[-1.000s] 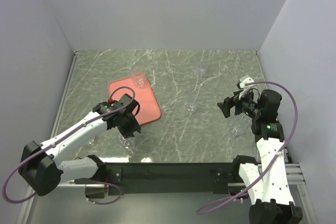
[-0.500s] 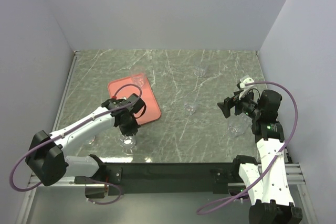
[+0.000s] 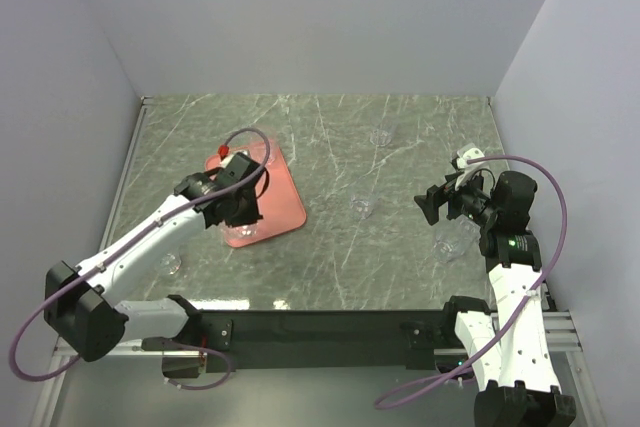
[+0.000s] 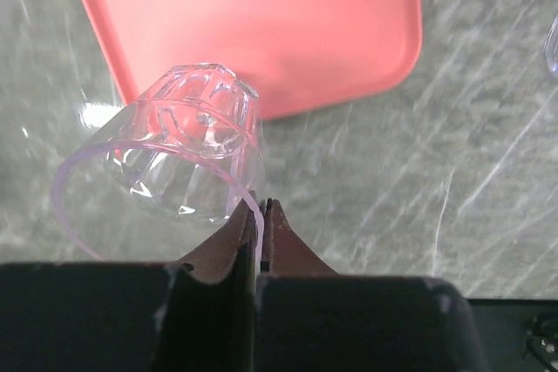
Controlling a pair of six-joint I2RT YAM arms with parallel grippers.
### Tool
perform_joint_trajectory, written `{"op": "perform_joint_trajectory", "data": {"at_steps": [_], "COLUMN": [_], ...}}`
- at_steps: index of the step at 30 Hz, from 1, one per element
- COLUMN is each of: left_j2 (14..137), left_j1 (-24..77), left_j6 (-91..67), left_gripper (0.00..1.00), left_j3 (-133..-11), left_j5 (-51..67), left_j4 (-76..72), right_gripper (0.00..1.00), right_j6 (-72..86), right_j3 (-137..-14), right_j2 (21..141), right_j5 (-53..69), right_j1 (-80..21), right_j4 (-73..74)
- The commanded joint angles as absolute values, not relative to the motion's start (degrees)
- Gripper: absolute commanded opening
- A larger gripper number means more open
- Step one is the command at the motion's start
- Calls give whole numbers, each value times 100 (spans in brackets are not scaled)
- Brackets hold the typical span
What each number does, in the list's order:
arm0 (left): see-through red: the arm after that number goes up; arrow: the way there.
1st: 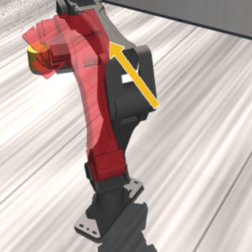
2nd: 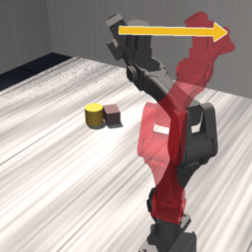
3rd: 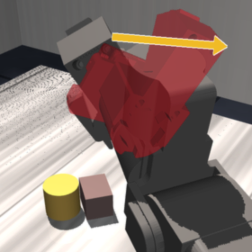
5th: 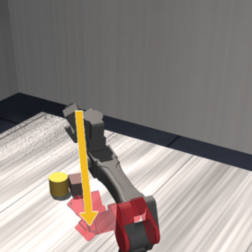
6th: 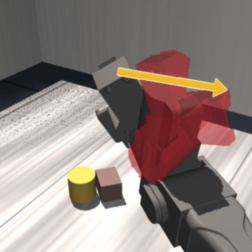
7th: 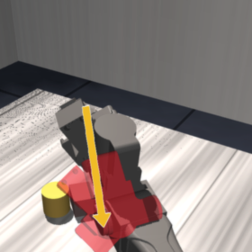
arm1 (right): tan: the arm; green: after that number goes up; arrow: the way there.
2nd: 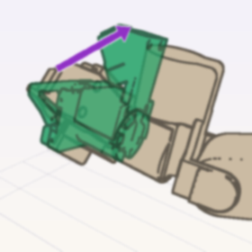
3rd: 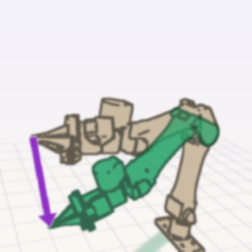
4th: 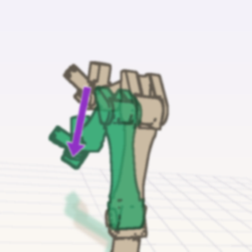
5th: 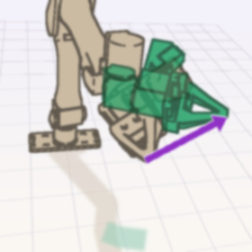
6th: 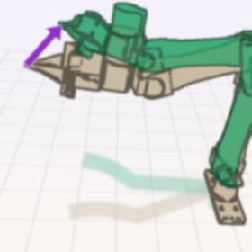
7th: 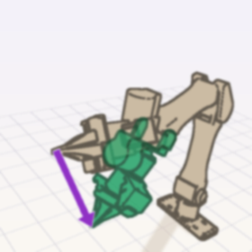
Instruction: Place the glasses into the tray
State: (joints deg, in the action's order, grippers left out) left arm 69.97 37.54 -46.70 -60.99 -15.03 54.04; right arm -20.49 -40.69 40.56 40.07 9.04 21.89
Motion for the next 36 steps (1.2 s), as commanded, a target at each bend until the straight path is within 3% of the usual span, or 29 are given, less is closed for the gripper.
{"op": "perform_joint_trajectory", "data": {"at_steps": [1, 6, 15, 36], "left_j2": [7154, 7583, 9068, 11073], "left_j1": [3315, 2516, 1926, 1362], "left_j6": [-3544, -2638, -1802, -1485], "left_gripper": [0, 0, 0, 0], "left_j3": [-6433, -6688, -7690, -9614], "left_j5": [-1434, -1002, -1099, -809], "left_j4": [4608, 4070, 3674, 4008], "right_gripper": [100, 100, 100, 100], "right_j6": [-2101, -2109, -2118, -2127], "right_j3": [-4008, -3999, -3999, -3999], "right_j2": [3955, 3955, 3964, 3973], "right_j5": [3999, 4008, 3999, 3999], "right_j1": [949, 940, 958, 1002], "right_j4": [1986, 1995, 1995, 1995]}}
